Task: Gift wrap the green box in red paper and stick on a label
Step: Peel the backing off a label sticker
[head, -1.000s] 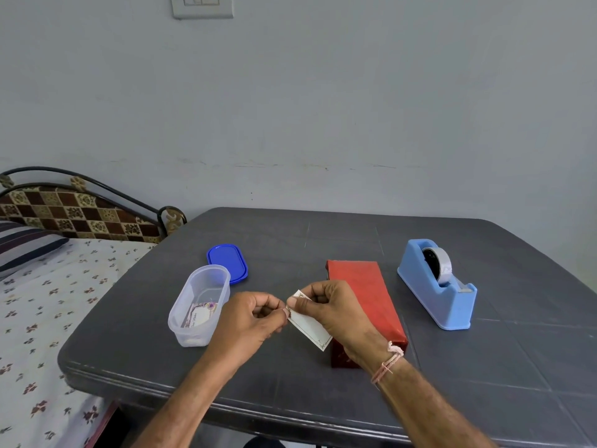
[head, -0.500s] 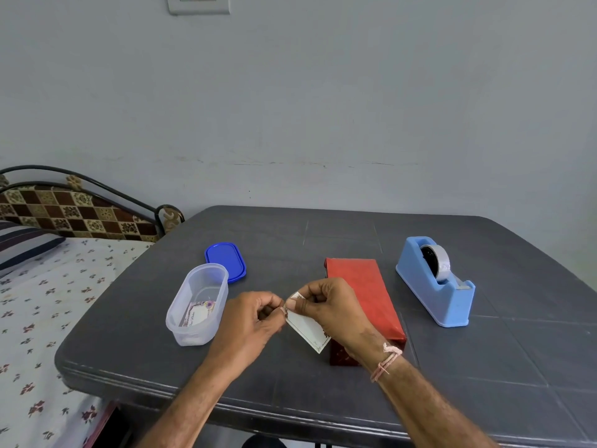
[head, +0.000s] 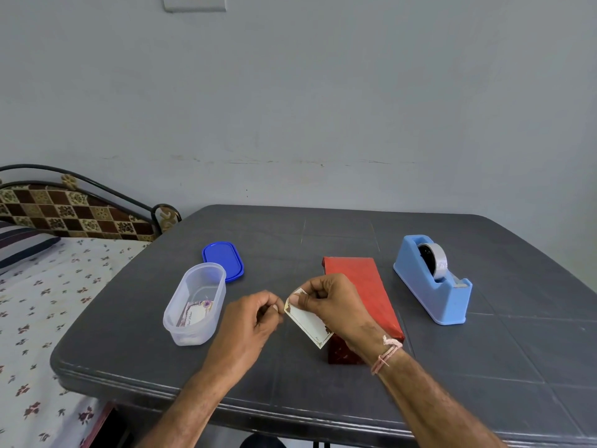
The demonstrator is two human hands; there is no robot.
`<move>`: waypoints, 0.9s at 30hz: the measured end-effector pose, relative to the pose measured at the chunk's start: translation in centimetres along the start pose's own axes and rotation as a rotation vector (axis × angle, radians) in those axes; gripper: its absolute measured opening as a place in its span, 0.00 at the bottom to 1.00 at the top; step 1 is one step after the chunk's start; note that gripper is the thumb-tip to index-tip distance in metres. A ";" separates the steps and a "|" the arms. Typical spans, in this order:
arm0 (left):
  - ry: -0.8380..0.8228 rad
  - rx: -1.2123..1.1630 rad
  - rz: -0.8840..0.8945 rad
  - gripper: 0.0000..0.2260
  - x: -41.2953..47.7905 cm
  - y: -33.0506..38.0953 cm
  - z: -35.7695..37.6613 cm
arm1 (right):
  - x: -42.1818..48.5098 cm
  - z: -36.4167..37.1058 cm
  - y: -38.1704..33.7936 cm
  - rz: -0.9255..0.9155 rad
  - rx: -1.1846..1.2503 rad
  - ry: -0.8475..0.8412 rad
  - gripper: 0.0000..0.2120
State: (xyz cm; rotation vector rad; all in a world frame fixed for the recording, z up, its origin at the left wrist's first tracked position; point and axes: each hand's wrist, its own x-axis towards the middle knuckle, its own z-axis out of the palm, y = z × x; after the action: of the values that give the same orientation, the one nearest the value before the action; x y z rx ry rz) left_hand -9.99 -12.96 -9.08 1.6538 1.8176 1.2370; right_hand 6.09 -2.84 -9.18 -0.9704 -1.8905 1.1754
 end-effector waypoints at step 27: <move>0.019 0.148 0.042 0.05 -0.1 0.4 0.5 | -0.7 0.3 -0.6 0.006 -0.064 -0.040 0.06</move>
State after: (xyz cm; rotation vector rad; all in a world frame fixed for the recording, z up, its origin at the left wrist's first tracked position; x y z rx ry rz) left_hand -9.38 -12.90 -9.08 1.7728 1.9375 1.1636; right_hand 6.09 -3.77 -8.87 -0.9950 -1.9686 1.1519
